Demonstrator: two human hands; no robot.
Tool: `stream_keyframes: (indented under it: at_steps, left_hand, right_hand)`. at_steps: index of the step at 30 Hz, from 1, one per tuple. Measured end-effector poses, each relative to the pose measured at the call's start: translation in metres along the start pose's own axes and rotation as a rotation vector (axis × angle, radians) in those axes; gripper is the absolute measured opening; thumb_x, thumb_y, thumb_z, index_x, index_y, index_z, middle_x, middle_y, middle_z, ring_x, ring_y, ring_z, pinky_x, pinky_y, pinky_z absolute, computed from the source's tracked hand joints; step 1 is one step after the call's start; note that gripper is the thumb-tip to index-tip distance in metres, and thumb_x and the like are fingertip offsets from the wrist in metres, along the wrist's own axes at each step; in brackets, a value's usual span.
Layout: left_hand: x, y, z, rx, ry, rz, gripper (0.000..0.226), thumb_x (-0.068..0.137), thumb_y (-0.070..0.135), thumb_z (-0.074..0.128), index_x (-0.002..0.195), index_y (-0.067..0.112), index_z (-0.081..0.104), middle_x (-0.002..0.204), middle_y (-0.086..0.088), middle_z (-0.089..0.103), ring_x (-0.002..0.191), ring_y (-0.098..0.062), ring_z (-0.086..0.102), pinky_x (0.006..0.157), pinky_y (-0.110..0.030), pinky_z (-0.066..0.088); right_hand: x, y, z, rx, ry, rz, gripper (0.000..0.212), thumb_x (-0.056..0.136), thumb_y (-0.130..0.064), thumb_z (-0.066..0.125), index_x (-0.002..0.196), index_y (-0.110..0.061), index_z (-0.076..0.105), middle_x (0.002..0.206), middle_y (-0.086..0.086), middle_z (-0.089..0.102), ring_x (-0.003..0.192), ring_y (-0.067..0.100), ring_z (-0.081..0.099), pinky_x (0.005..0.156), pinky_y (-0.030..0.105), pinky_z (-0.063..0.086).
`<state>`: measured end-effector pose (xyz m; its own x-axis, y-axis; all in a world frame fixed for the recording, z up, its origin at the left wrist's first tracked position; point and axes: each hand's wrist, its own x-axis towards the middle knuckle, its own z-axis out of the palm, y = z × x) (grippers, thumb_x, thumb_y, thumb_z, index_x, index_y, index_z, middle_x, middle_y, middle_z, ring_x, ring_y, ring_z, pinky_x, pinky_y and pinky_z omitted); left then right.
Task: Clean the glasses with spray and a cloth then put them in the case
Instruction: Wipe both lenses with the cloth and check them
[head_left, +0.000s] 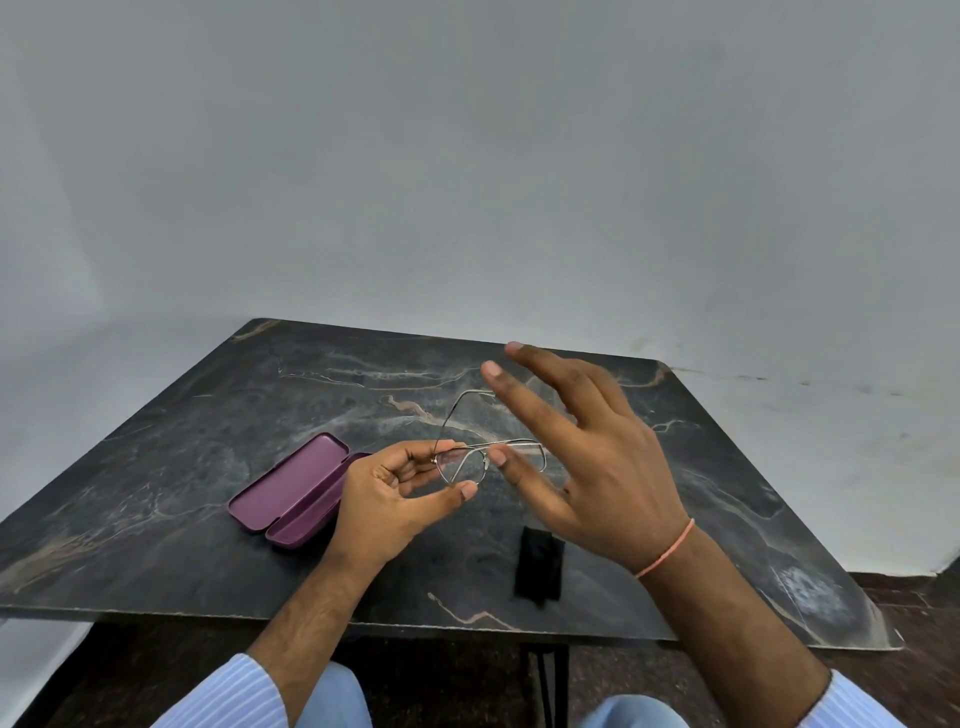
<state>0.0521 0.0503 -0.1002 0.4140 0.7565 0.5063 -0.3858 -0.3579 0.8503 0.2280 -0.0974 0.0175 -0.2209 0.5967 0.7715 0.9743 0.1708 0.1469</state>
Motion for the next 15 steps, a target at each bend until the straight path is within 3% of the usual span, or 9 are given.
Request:
stream_keyframes:
  at_steps: [4,7,15]
  left_hand:
    - [0.0,-0.002,-0.001,0.02,0.005,0.001,0.054,0.068,0.036,0.103,0.119,0.026,0.085,0.119,-0.001,0.087,0.118,-0.022,0.083,0.105,-0.036,0.065]
    - [0.001,-0.002,0.0,0.031,0.013,0.008,0.05,0.069,0.033,0.101,0.117,0.033,0.086,0.118,0.0,0.088,0.117,-0.021,0.083,0.103,-0.034,0.065]
    - [0.002,-0.004,-0.001,-0.043,0.049,0.007,0.059,0.066,0.055,0.104,0.117,0.033,0.086,0.12,-0.001,0.087,0.118,-0.019,0.083,0.1,-0.026,0.064]
  right_hand:
    - [0.003,0.002,0.001,-0.059,-0.019,-0.015,0.056,0.108,-0.05,0.061,0.16,-0.031,0.054,0.164,0.001,0.052,0.136,0.029,0.056,0.108,0.035,0.05]
    - [-0.003,0.007,0.003,-0.074,-0.023,0.032,0.055,0.108,-0.051,0.06,0.158,-0.029,0.056,0.162,-0.001,0.053,0.136,0.027,0.055,0.108,0.032,0.048]
    - [-0.033,0.02,0.019,-0.078,-0.074,0.204,0.049,0.109,-0.052,0.054,0.153,-0.029,0.06,0.157,-0.006,0.056,0.133,0.019,0.056,0.096,0.028,0.053]
